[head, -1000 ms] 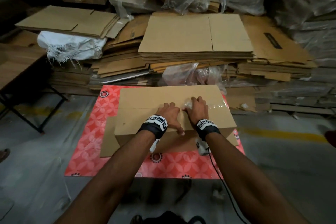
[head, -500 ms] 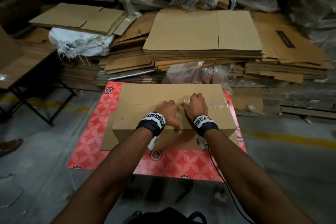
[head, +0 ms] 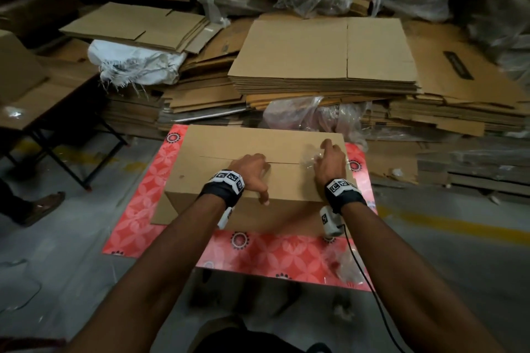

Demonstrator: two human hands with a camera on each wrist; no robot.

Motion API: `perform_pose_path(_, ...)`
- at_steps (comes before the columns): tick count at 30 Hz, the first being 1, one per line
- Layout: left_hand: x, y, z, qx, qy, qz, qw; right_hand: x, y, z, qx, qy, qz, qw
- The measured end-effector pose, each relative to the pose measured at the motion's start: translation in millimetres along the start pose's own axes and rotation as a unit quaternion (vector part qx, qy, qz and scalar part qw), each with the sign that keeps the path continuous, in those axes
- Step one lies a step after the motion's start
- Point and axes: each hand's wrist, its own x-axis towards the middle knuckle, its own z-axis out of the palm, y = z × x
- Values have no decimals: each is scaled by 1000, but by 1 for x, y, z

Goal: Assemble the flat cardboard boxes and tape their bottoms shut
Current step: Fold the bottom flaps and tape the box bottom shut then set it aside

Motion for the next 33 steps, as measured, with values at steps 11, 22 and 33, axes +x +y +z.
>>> perform_pose_path(11,9,42,-17,60,-50,20,997,-7,-27,10,-77,-60,-18,995)
perform_pose_path(22,30,37,-8,76,-37,68,994,29,4,1,92,-53,69,992)
perform_pose_path(33,40,32,-6,91,-46,98,990,13,6,-6,179,-44,103,977)
